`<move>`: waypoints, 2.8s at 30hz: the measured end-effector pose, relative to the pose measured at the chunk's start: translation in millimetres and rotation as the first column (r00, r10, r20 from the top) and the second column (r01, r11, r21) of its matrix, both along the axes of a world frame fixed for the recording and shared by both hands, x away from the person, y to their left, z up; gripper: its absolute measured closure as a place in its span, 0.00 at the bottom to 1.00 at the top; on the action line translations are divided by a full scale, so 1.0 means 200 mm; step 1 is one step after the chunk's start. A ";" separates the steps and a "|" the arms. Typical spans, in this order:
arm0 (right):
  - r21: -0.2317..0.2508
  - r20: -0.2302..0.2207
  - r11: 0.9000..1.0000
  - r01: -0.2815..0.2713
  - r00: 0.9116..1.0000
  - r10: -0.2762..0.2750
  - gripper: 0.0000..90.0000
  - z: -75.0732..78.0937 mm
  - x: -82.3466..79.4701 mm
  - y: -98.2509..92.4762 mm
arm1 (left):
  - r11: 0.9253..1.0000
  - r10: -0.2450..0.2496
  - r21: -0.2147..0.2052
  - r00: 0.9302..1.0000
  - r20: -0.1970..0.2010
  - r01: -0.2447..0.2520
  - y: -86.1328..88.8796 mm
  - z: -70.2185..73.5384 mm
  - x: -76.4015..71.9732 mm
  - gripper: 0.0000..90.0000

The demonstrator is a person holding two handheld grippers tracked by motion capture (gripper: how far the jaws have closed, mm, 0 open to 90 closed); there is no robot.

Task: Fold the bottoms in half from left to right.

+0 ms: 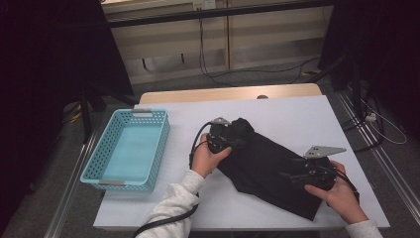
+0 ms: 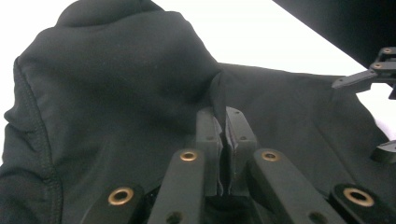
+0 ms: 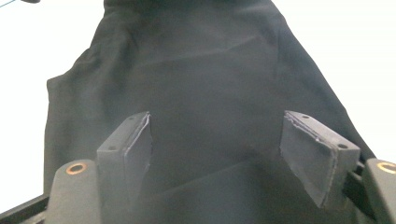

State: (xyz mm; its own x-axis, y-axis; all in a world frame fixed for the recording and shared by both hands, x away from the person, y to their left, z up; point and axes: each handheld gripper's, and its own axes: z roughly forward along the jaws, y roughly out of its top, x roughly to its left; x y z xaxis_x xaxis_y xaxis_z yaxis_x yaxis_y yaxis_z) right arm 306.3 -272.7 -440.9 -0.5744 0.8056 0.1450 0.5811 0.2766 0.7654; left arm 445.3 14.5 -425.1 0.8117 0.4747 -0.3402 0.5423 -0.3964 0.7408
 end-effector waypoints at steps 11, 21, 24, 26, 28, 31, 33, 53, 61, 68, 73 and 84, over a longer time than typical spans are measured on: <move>-0.002 0.006 1.000 -0.002 1.000 0.002 0.28 0.00 0.01 0.01 | 1.000 0.014 -0.020 0.999 0.039 -0.013 0.01 0.01 -0.02 0.57; 0.001 0.016 1.000 -0.010 1.000 0.010 0.28 0.00 0.09 0.09 | 0.995 0.085 0.049 0.988 0.133 -0.092 0.19 0.02 -0.01 0.30; -0.005 0.026 1.000 -0.012 1.000 0.012 0.28 0.01 0.11 0.11 | 0.992 0.106 0.058 0.982 0.154 -0.116 0.24 0.02 -0.02 0.28; -0.007 0.030 1.000 -0.015 0.999 0.015 0.28 0.01 0.12 0.12 | 0.989 0.126 0.056 0.979 0.160 -0.137 0.27 0.02 -0.02 0.27; -0.010 0.032 1.000 -0.022 0.999 0.022 0.28 0.01 0.13 0.14 | 0.987 0.135 0.064 0.978 0.161 -0.147 0.29 0.02 -0.02 0.26; -0.017 0.031 1.000 -0.021 0.999 0.021 0.28 0.00 0.14 0.15 | 0.984 0.153 0.070 0.976 0.156 -0.166 0.33 0.01 -0.01 0.26; -0.020 0.032 1.000 -0.021 0.999 0.022 0.29 0.00 0.14 0.16 | 0.980 0.168 0.079 0.974 0.153 -0.181 0.35 0.00 -0.01 0.25; -0.006 0.026 0.998 -0.055 0.998 0.055 0.32 -0.03 0.18 0.31 | 0.970 0.189 0.126 0.972 0.139 -0.207 0.41 -0.01 -0.01 0.17; -0.013 0.031 0.997 -0.075 0.997 0.076 0.38 -0.03 0.18 0.35 | 0.967 0.198 0.140 0.972 0.126 -0.215 0.44 0.00 0.00 0.12; -0.016 0.022 0.996 -0.087 0.996 0.088 0.42 -0.04 0.18 0.38 | 0.961 0.209 0.153 0.968 0.140 -0.229 0.47 0.00 0.00 0.11; -0.003 0.021 0.996 -0.093 0.995 0.093 0.42 -0.03 0.18 0.39 | 0.958 0.217 0.161 0.967 0.132 -0.237 0.49 0.00 0.00 0.11; 0.021 0.022 0.993 -0.116 0.993 0.115 0.60 -0.04 0.19 0.43 | 0.959 0.221 0.150 0.966 0.132 -0.240 0.50 0.00 0.01 0.10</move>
State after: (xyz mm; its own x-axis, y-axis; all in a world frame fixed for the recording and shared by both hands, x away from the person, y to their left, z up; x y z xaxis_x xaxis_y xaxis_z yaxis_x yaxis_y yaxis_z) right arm 345.2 -186.7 -448.5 -0.6663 0.7305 0.1495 0.5303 0.3233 0.7837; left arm 447.0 114.7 -425.2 0.7020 0.6952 -0.1546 0.5500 -0.3913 0.7378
